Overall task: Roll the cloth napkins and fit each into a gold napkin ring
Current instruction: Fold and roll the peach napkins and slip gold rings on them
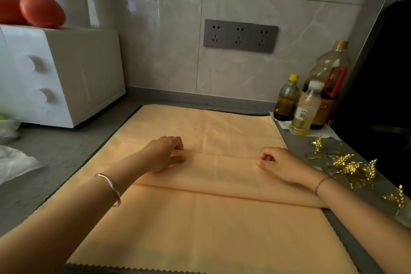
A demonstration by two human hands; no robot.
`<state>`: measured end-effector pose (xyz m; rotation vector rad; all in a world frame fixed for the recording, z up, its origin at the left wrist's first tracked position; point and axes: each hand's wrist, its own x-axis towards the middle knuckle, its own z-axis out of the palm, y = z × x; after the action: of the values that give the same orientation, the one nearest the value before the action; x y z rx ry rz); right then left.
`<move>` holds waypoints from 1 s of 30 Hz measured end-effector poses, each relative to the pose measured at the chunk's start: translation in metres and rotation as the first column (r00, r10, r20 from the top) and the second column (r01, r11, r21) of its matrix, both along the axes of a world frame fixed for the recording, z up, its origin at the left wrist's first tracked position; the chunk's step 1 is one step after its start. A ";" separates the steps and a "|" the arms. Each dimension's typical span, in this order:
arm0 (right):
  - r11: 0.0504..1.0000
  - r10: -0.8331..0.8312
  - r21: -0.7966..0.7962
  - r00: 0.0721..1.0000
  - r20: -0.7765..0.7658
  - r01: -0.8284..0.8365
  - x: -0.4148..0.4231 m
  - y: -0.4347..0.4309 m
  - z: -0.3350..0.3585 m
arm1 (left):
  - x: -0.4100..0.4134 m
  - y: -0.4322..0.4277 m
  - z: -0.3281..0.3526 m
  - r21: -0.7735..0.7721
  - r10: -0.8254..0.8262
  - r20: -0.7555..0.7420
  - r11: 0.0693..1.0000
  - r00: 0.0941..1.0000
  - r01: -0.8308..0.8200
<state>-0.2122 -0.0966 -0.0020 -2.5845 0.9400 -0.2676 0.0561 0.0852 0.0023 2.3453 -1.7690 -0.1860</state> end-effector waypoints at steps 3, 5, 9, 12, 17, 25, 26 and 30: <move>1.000 -0.019 -0.002 1.000 0.022 0.019 0.002 0.002 -0.002 | -0.008 -0.002 0.000 -0.006 -0.024 0.070 1.000 0.997 0.025; 0.999 -0.035 -0.001 0.999 0.034 0.035 0.003 0.003 -0.004 | -0.021 -0.003 -0.002 -0.030 -0.072 0.065 0.997 0.995 0.074; 0.997 -0.072 0.018 0.994 0.077 0.071 0.005 0.003 -0.005 | -0.055 -0.002 -0.012 0.037 -0.159 0.042 0.987 0.986 0.157; 0.992 -0.122 0.048 0.986 0.114 0.118 0.007 0.007 -0.007 | -0.069 -0.001 -0.023 0.109 -0.067 0.054 0.992 0.996 0.061; 0.942 -0.121 -0.297 0.982 0.143 0.159 0.023 0.040 -0.009 | -0.073 0.000 -0.030 0.085 -0.030 0.076 0.996 0.997 0.024; 0.973 -0.001 -0.230 0.999 -0.048 -0.010 0.089 0.097 -0.031 | -0.073 0.001 -0.031 0.076 -0.009 0.091 0.997 0.996 0.002; 0.973 -0.014 -0.229 0.998 -0.066 -0.002 0.090 0.097 -0.033 | -0.073 0.002 -0.031 0.071 -0.010 0.090 0.997 0.996 0.003; 0.978 -0.032 -0.208 0.995 -0.097 0.011 0.075 0.096 -0.035 | -0.072 0.001 -0.033 0.060 -0.010 0.096 0.998 0.995 0.004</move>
<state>-0.1372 -0.0010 -0.0369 -2.8018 1.0250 -0.2562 -0.0162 0.0866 -0.0303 2.4283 -1.8401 -0.1310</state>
